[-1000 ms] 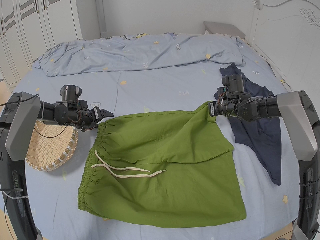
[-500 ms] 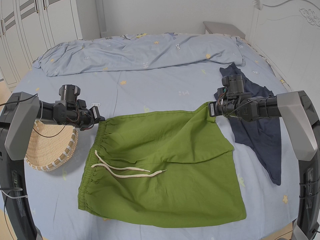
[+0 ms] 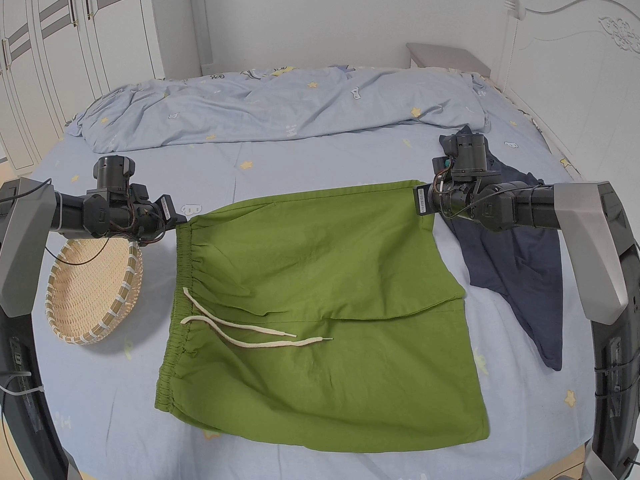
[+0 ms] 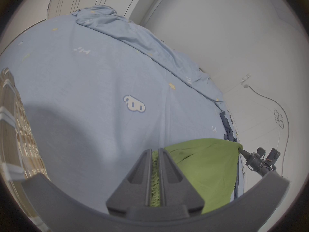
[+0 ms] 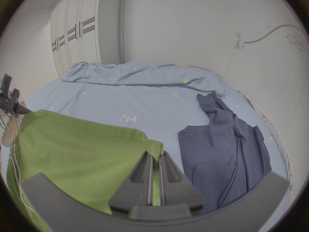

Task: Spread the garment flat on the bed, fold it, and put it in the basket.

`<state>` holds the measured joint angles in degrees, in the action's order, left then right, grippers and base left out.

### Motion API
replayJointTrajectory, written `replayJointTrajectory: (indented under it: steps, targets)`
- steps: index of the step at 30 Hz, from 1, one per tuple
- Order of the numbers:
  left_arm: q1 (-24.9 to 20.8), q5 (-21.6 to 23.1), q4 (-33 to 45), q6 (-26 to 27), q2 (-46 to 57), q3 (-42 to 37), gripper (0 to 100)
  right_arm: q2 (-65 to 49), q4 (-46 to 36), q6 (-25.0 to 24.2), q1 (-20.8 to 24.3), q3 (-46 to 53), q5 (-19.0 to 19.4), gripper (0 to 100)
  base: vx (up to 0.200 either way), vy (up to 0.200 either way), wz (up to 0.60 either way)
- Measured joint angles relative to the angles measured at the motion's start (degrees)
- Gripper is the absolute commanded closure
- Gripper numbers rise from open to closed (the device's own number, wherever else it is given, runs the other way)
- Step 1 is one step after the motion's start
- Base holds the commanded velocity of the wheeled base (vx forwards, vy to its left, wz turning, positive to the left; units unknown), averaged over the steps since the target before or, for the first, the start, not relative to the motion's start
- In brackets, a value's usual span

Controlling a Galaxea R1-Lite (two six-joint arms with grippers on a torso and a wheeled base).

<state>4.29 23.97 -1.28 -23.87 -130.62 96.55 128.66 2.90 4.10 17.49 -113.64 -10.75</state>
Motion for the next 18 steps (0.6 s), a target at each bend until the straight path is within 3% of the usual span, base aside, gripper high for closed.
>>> replayJointTrajectory:
  steps: [18]
  targets:
    - [0.5,-0.1,-0.1,0.3,0.4,0.3,100,4.4,-0.3,0.4,0.2,-1.0,-0.3,100,0.000,0.000,0.00]
